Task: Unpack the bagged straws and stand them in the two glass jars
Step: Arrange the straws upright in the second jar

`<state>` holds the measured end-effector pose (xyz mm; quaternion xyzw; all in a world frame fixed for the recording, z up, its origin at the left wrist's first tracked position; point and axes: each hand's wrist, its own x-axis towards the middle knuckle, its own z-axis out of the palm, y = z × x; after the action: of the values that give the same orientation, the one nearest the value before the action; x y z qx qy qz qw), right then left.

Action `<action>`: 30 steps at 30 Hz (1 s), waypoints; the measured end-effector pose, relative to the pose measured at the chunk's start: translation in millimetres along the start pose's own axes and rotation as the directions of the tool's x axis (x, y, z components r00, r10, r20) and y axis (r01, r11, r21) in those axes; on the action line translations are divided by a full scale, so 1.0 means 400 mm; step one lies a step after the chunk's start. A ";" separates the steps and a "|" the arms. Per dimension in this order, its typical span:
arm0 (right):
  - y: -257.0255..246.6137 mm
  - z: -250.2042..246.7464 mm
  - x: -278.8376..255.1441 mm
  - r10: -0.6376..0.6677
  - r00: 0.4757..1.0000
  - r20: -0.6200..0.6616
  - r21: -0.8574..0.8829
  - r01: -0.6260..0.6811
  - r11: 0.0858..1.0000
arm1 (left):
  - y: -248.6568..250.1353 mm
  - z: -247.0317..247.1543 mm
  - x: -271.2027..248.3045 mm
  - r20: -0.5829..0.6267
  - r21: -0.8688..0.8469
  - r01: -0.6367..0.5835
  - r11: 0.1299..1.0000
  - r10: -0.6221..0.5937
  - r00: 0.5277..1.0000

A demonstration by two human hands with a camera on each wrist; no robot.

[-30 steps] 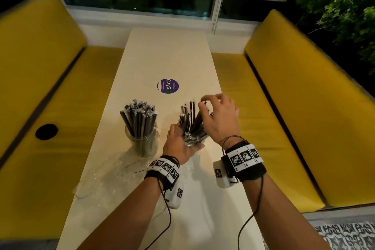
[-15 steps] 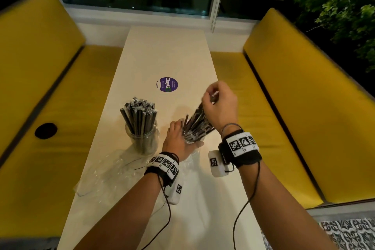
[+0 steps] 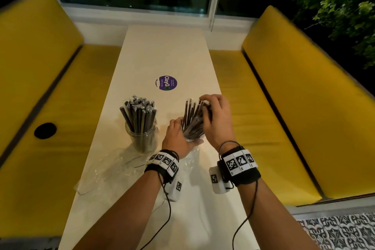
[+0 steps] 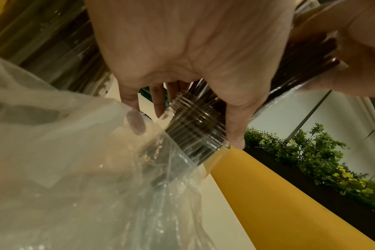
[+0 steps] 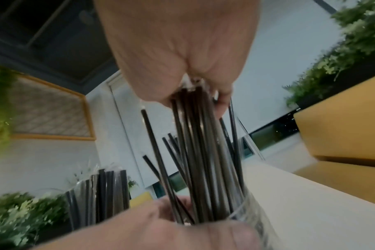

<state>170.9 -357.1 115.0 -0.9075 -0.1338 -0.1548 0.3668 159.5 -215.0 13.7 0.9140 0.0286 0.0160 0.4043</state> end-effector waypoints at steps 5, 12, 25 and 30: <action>-0.017 -0.008 -0.024 0.012 0.999 0.034 -0.178 -0.006 0.984 | 0.012 -0.010 -0.008 0.004 0.006 0.012 1.000 -0.012 1.000; -0.053 -0.001 0.052 -0.305 0.866 0.395 -0.331 0.444 0.832 | -0.002 0.002 -0.006 0.012 -0.122 0.091 0.988 -0.090 0.996; -0.010 -0.002 0.089 0.063 0.990 0.124 -0.437 -0.003 0.900 | 0.008 -0.012 -0.010 0.033 -0.097 0.133 0.986 -0.130 0.991; -0.015 -0.012 0.075 0.003 0.998 -0.063 -0.182 -0.014 0.983 | 0.013 -0.010 -0.011 0.024 -0.074 0.130 0.989 -0.129 0.991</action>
<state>195.3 -352.5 133.1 -0.9324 -0.1037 -0.1934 0.2871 154.9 -215.7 20.1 0.8944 0.0834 -0.0181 0.4391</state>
